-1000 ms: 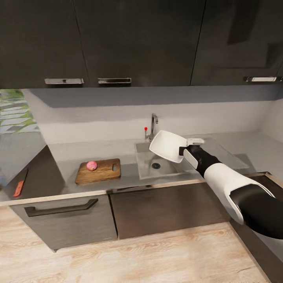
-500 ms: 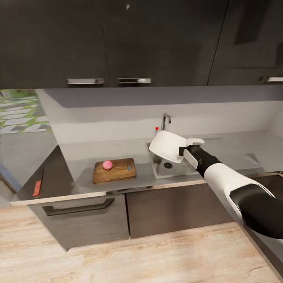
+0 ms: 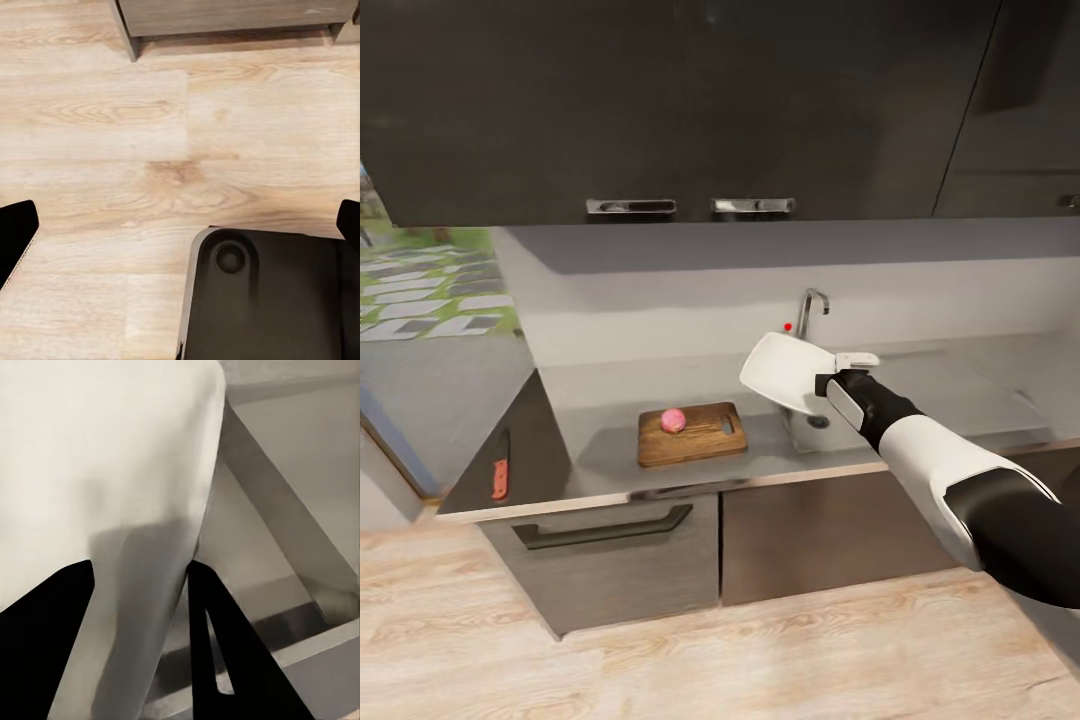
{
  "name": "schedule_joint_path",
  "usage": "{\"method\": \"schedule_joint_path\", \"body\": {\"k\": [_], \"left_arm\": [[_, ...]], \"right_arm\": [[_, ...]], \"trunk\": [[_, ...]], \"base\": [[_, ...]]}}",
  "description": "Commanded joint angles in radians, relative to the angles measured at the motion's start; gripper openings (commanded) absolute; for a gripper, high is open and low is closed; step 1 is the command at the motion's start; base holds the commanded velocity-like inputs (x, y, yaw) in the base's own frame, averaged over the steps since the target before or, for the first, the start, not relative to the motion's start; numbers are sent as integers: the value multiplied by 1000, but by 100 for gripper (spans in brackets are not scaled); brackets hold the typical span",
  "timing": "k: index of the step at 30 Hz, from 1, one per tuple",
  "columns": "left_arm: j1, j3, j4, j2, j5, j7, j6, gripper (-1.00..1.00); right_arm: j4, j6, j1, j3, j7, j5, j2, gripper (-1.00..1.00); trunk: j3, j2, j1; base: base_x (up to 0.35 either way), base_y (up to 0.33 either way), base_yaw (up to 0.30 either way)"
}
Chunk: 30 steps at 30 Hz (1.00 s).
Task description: In the kitchen, take the Vidalia onion out of the sink, dice it on the chopping board with the paring knife, put the diced onion into the bowl on the countertop, then place both the paring knife and the chopping board into the sink.
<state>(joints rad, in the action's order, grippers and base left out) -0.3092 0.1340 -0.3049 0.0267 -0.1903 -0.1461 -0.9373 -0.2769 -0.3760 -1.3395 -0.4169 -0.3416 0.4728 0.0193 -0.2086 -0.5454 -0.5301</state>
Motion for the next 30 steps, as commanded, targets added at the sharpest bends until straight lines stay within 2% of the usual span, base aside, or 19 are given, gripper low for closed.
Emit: {"method": "schedule_joint_path", "body": {"k": [1,30], "left_arm": [[0,9,-2,1,-6,-6,-1,100],[-1,9,-2,1,-6,-6,0,100]], "right_arm": [[-2,-6,-1,-8,-7,7,1,-100],[10,-4,-1,-8,-4,7,-2,-100]], "trunk": [[-2,-2,0],[-2,-2,0]], "base": [[0,308,0],[20,308,0]]}}
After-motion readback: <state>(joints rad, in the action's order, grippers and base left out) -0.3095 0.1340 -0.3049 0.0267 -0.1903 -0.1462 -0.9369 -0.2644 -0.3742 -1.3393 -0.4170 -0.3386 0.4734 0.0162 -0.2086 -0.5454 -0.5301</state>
